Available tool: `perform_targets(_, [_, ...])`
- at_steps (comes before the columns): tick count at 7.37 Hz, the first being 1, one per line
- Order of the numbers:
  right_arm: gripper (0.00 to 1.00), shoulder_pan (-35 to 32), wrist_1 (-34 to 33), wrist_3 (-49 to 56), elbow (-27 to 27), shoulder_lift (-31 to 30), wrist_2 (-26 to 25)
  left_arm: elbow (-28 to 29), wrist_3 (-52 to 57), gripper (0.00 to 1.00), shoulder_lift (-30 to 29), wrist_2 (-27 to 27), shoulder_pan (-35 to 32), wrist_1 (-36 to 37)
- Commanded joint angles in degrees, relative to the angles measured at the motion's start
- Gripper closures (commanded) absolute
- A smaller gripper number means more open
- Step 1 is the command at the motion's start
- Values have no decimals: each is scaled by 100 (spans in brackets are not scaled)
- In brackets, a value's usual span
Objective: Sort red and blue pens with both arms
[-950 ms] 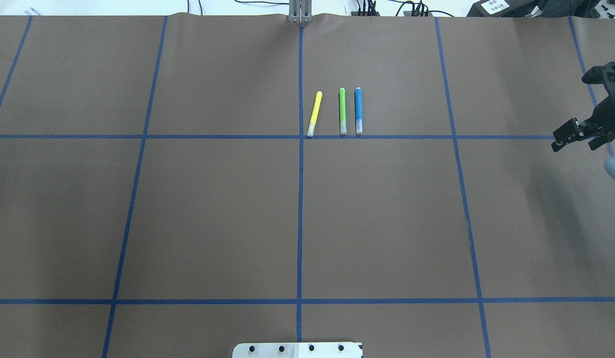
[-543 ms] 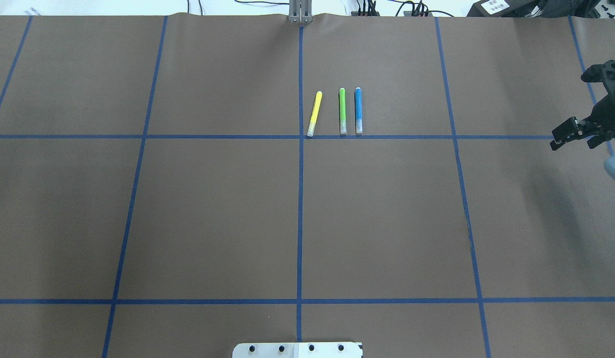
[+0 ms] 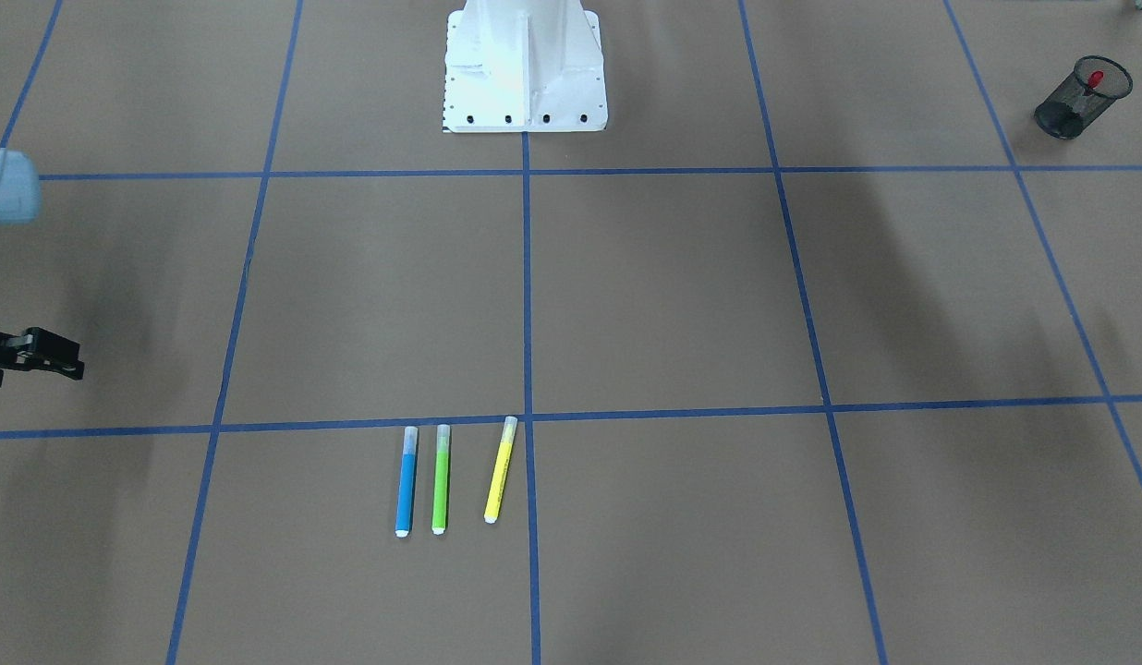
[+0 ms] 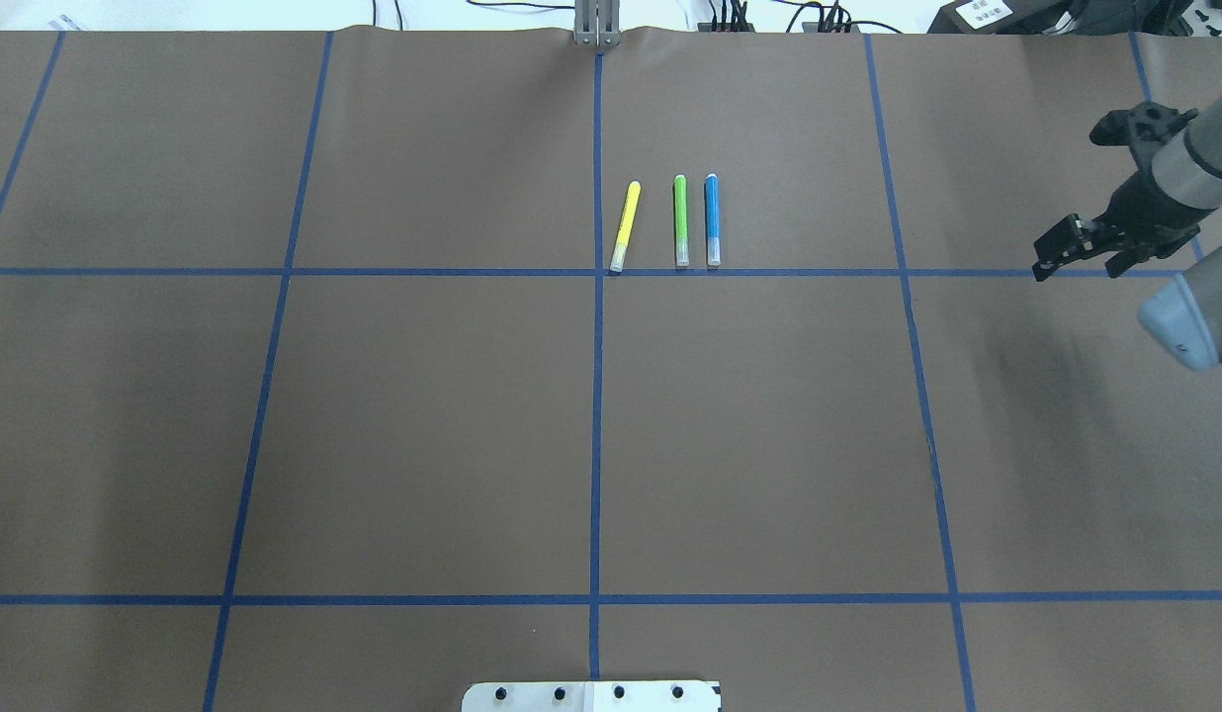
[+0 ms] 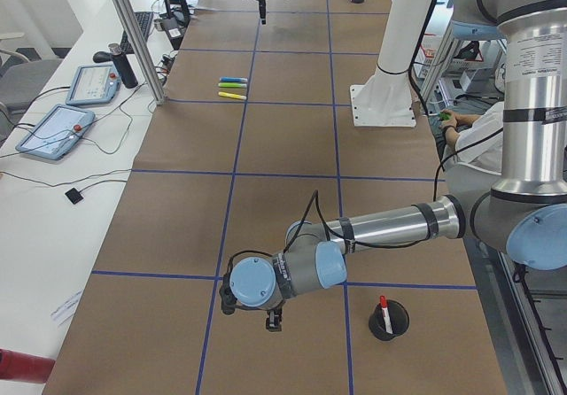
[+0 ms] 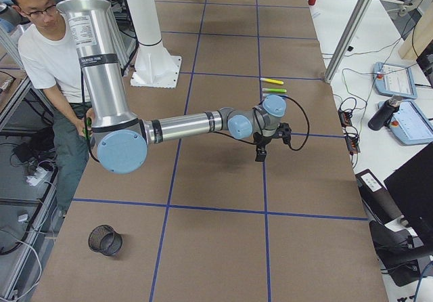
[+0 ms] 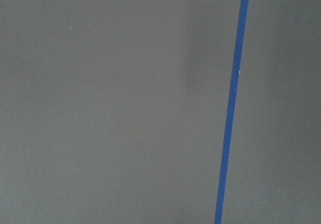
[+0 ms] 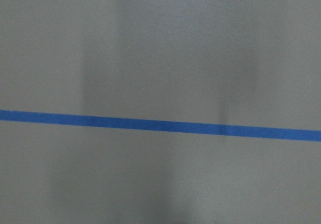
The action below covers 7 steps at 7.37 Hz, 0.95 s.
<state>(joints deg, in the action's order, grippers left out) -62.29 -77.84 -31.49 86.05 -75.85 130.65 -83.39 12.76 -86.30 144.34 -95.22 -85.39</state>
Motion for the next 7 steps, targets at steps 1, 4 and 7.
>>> perform_targets(1, [0,655,-3,-908,-245,778,-381,25,-221,0,-159,-2,4,-398])
perform_targets(4, [0,1138,6,-2077,-720,1851,-452,-46,-221,0,-168,-11,4,-461])
perform_targets(7, [0,1623,6,-3047,-958,2487,-970,-45,-230,0,-159,-46,4,-707])
